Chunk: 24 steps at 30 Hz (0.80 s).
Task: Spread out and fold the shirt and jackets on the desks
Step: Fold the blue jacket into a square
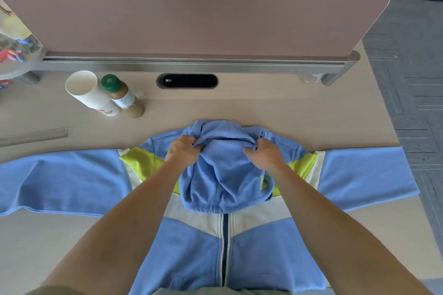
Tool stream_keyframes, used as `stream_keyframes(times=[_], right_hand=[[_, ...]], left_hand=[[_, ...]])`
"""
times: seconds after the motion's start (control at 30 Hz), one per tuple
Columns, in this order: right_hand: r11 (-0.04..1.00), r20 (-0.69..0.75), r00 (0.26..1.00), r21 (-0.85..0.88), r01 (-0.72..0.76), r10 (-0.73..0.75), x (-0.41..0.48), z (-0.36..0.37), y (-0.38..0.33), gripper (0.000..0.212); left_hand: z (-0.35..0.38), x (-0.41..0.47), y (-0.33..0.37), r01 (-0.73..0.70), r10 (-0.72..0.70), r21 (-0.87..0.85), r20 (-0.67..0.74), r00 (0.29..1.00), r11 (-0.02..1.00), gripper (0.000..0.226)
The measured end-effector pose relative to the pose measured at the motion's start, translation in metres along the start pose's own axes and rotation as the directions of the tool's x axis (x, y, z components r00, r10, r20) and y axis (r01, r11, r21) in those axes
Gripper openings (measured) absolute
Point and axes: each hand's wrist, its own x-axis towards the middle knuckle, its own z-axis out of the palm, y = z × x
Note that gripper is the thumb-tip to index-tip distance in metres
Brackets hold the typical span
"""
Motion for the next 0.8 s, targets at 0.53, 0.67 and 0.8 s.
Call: stream_keyframes(times=[0.53,0.67,0.8], right_hand=[[0.664,-0.207,0.919,0.64,0.386,-0.335,-0.062,-0.099,0.011,0.022],[0.87,0.045,0.98,0.47,0.151,-0.195,-0.066,-0.045,0.06,0.032],[0.979,0.055,0.997,0.191,-0.068,0.058,-0.058,-0.001,0.082,0.049]], left_hand=[[-0.1,-0.051,0.0,-0.319,0.28,-0.857,-0.216,0.935,0.405,0.017],[-0.058,-0.069,-0.037,-0.19,0.139,-0.524,-0.136,0.981,0.83,0.017],[-0.016,-0.07,-0.071,0.091,-0.101,-0.2,-0.04,0.994,0.976,0.036]])
